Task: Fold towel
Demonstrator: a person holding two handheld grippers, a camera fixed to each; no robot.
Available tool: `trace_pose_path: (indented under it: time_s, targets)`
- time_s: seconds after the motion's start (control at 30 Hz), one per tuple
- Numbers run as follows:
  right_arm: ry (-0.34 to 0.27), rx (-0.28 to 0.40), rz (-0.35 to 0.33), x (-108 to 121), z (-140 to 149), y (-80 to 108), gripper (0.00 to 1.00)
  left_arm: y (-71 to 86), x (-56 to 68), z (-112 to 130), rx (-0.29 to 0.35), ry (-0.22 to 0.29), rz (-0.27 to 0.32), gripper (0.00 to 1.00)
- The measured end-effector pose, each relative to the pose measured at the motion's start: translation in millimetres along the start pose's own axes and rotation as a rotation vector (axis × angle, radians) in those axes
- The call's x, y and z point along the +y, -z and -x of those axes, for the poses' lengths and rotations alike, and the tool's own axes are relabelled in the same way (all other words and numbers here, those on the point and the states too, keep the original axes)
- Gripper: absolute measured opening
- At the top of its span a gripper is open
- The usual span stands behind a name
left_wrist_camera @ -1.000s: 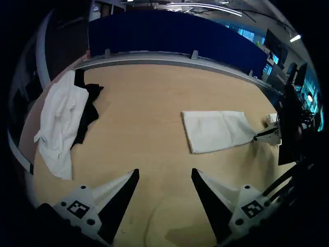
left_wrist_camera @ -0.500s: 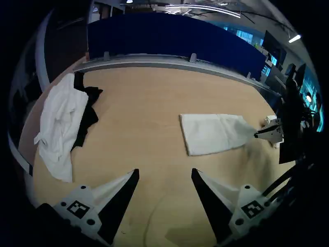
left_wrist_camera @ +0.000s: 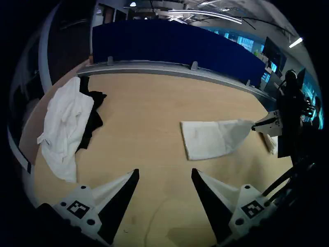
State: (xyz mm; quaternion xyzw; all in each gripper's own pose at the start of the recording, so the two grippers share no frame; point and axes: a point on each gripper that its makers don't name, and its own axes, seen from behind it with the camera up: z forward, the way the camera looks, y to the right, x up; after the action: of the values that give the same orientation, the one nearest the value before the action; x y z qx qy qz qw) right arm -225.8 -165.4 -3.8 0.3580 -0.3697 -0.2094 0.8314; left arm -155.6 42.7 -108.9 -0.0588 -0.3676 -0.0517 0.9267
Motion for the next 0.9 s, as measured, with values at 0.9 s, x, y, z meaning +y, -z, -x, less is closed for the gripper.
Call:
trace_pose_path:
  time_s: [0.9]
  targets:
    - [0.198, 0.033, -0.139, -85.0, -83.7, -57.0, 0.07, 39.7, -20.5, -1.0, 0.078, 0.051, -0.053, 0.94]
